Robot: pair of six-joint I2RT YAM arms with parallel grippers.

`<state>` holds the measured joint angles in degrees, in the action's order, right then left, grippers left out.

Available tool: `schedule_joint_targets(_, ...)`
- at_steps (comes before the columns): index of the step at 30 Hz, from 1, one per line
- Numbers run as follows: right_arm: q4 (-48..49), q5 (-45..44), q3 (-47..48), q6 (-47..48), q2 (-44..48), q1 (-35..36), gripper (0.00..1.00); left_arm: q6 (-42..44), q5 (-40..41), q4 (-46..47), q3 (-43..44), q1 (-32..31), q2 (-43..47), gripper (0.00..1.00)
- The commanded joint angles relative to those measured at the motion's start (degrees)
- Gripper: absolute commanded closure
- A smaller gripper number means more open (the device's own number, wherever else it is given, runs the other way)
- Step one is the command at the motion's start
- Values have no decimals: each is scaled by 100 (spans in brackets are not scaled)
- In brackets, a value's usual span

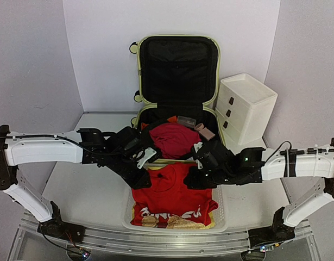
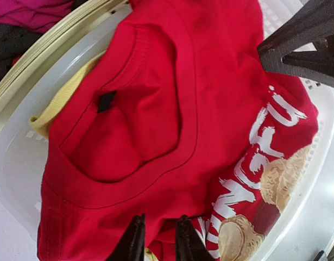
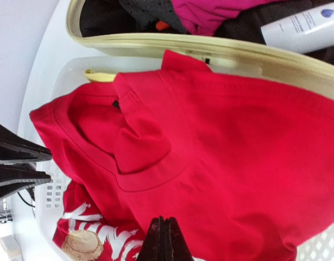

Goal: Open, take out, and arrange the luggage

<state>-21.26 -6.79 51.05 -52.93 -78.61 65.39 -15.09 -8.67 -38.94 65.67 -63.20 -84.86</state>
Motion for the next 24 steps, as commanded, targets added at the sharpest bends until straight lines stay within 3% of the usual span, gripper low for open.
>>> schedule_joint_targets(1,561,101,367,490,-554,-364,100,-343,447,146,204,7,-348,87)
schedule_joint_targets(5,1081,202,79,396,-1005,-907,100,-476,556,398,168,104,-950,100)
schedule_joint_targets(11,1244,35,-199,334,-1351,-1275,100,-438,810,729,132,151,-1619,100)
schedule_joint_targets(17,1240,-39,-306,516,-724,-1344,99,-183,1035,592,260,147,-1126,100)
schedule_joint_targets(24,104,45,1089,1497,-191,-1576,79,-29,1835,264,712,170,-120,82)
